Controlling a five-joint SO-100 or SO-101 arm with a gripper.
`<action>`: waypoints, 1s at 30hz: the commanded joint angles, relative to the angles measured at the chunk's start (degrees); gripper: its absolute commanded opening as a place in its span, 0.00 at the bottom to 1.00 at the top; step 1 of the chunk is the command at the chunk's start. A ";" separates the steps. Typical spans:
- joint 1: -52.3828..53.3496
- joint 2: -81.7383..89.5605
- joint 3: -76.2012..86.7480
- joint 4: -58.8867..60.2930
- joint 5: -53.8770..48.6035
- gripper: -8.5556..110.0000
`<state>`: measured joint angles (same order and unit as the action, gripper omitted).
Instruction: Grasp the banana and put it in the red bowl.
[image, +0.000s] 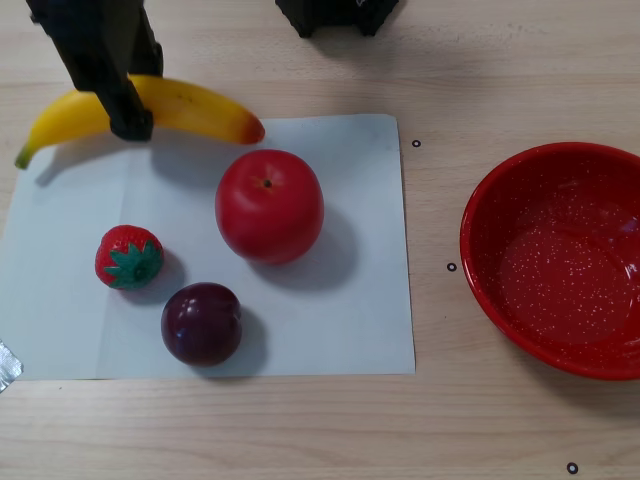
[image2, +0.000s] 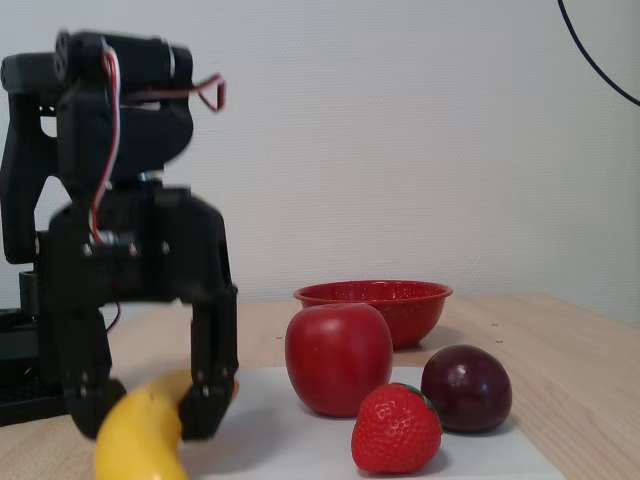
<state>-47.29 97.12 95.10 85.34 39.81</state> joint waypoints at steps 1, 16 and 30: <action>0.88 6.86 -9.84 4.31 -1.23 0.07; 10.02 5.62 -32.52 23.47 -8.70 0.07; 31.82 6.50 -39.20 23.82 -21.36 0.07</action>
<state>-16.61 97.03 63.28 107.31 20.04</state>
